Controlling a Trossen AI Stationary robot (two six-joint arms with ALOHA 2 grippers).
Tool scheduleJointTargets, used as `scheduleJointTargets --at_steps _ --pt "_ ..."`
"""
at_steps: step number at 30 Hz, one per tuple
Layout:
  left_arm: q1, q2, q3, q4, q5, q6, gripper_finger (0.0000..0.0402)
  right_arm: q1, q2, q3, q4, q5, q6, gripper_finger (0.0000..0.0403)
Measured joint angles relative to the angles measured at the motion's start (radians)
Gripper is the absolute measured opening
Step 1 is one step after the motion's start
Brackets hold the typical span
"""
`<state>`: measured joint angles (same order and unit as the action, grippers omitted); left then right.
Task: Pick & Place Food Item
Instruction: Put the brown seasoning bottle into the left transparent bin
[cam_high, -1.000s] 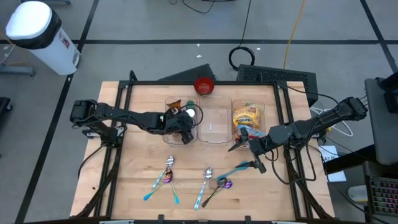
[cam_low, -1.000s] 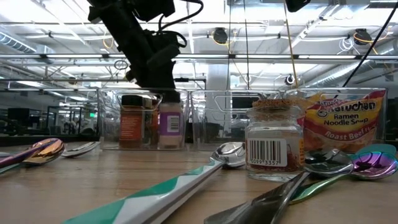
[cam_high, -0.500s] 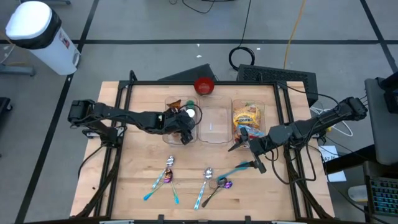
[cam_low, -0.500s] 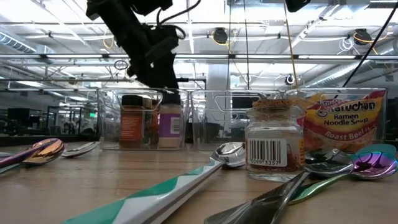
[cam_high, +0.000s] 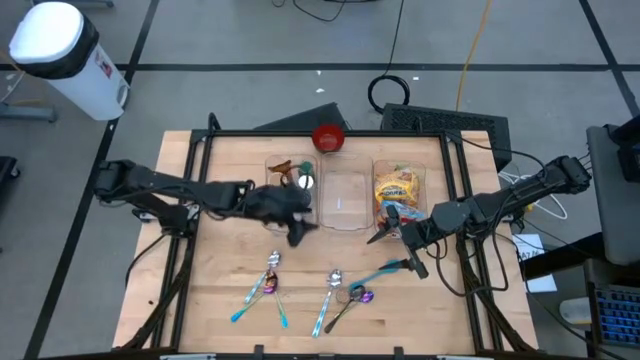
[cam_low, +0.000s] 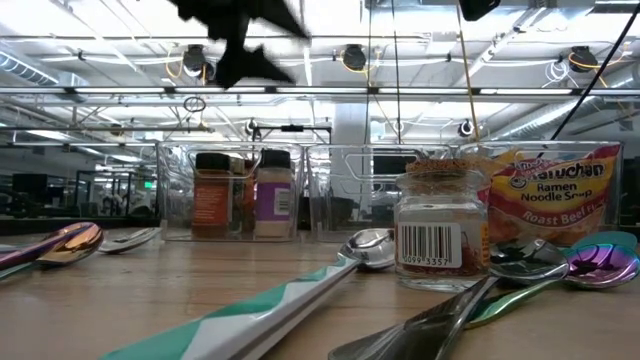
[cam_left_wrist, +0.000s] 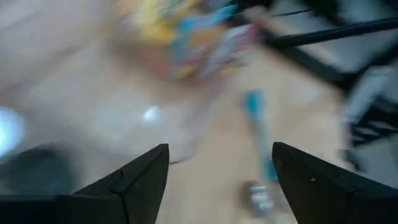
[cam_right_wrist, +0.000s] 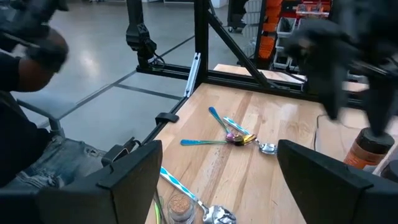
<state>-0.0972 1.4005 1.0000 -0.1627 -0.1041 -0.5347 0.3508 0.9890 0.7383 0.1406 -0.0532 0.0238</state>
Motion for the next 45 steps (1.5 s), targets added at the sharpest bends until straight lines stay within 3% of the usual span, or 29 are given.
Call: scheduleJointTargets --at_steps 7,11,15,20,25,29,33,37,45 --pt "-0.195 0.073 0.001 0.330 -0.038 0.119 0.0289 0.000 0.000 0.000 -0.003 0.000 0.006 0.0313" --pt "-0.265 0.145 0.019 0.339 -0.099 0.172 0.0289 0.000 0.000 0.000 0.003 -0.001 0.000 0.0313" --pt "-0.292 0.185 0.039 0.336 -0.071 0.193 0.0289 0.023 0.022 0.000 0.004 0.000 0.018 0.0313" --pt "-0.296 0.151 0.068 0.290 -0.066 0.218 0.0289 0.110 0.187 0.023 0.072 0.090 0.067 0.0313" --pt "-0.272 0.086 0.079 0.272 -0.157 0.263 0.0289 0.111 0.418 0.184 -0.069 0.109 0.096 0.0313" --pt "-0.250 0.053 0.077 0.259 -0.202 0.271 0.0289 0.115 0.542 0.259 -0.151 0.130 0.031 0.0313" --pt "-0.236 0.034 0.077 0.231 -0.214 0.279 0.0289 0.115 0.559 0.272 -0.264 0.199 0.057 0.0313" --pt "-0.222 0.032 0.077 0.203 -0.213 0.368 0.0290 0.129 0.544 0.239 -0.375 0.210 0.251 0.0313" --pt "-0.212 0.016 0.077 0.254 -0.216 0.461 0.0290 0.218 0.543 0.041 -0.053 0.262 0.440 0.0313"
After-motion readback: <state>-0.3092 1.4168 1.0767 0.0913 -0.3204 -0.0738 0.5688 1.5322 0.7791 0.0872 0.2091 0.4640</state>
